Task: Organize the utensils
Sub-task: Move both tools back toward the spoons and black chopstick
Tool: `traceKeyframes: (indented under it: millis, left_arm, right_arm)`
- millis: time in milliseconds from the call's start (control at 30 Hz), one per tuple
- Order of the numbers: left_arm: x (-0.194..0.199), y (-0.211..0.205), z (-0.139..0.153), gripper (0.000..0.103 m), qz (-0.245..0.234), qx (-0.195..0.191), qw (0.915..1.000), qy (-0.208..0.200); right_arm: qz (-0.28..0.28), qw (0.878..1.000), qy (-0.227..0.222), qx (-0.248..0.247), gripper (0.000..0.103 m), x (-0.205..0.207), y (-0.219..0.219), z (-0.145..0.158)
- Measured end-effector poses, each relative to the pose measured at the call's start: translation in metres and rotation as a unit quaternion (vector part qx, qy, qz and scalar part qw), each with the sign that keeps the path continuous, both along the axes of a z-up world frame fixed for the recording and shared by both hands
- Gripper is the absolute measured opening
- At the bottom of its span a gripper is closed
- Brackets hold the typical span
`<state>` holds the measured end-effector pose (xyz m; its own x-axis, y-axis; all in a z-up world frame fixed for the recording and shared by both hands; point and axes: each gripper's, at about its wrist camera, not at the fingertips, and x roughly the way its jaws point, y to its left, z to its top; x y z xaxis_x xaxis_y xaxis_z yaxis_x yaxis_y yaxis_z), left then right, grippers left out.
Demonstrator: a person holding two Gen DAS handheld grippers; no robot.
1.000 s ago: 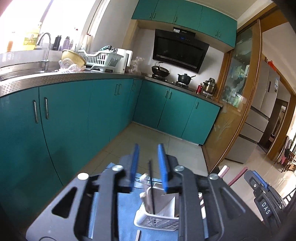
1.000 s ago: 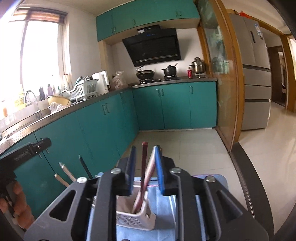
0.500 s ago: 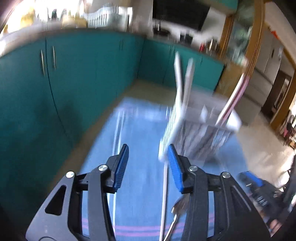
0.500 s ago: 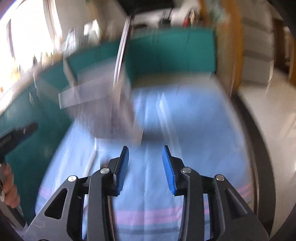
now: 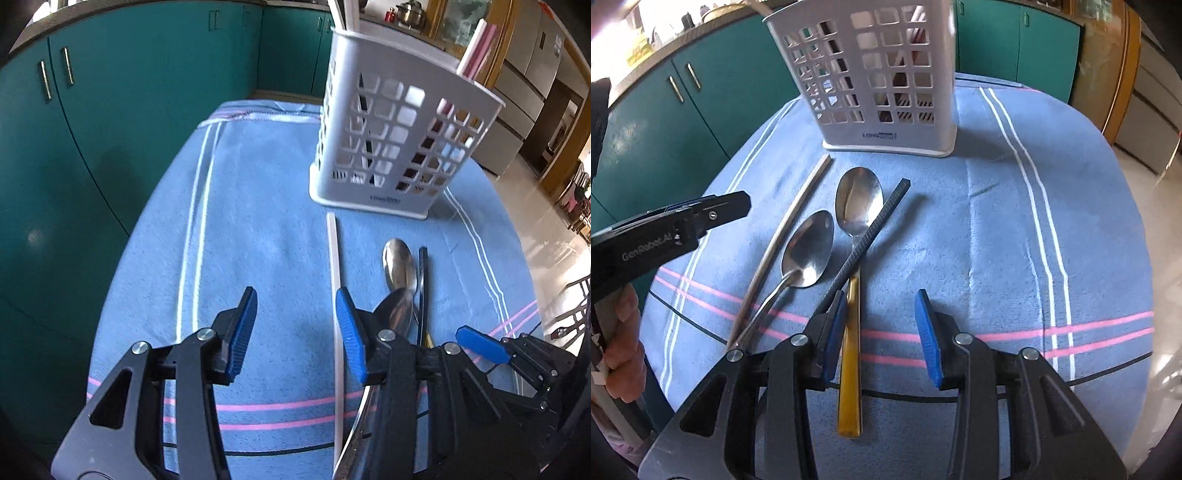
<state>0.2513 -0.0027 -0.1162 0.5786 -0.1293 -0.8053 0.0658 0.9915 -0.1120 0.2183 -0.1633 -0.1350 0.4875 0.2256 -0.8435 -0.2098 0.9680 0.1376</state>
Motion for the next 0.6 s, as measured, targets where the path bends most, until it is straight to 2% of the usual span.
traceKeyframes:
  millis: [100,133,167,200,300,500,600]
  left_arm:
    - [0.0,-0.002,-0.006,0.045,-0.002,0.002,1.0,0.008]
    - [0.0,-0.003,-0.007,0.045,-0.002,0.003,0.9999,0.01]
    - [0.001,-0.005,-0.008,0.045,-0.003,0.004,0.9999,0.012]
    - [0.001,-0.007,-0.008,0.045,-0.004,0.004,0.9999,0.012]
    - [0.0,-0.007,-0.006,0.045,-0.007,0.006,0.9999,0.013]
    - [-0.004,-0.011,-0.005,0.046,-0.012,0.007,0.9998,0.013]
    - [-0.004,-0.013,-0.006,0.046,-0.015,0.006,0.9998,0.013]
  right_arm:
    - [0.01,1.0,-0.007,-0.023,0.037,-0.005,0.007,0.0]
    - [0.009,1.0,-0.009,-0.026,0.034,-0.007,0.006,0.0]
    - [0.005,0.999,-0.012,-0.029,0.029,-0.008,0.006,0.0]
    - [0.001,1.0,-0.011,-0.028,0.011,-0.008,0.004,-0.001]
    - [-0.028,1.0,-0.005,-0.004,0.011,-0.008,-0.013,-0.001]
    - [-0.111,0.994,-0.006,-0.015,0.01,-0.02,-0.054,0.002]
    - [-0.151,0.988,0.0,-0.045,0.01,-0.029,-0.076,0.003]
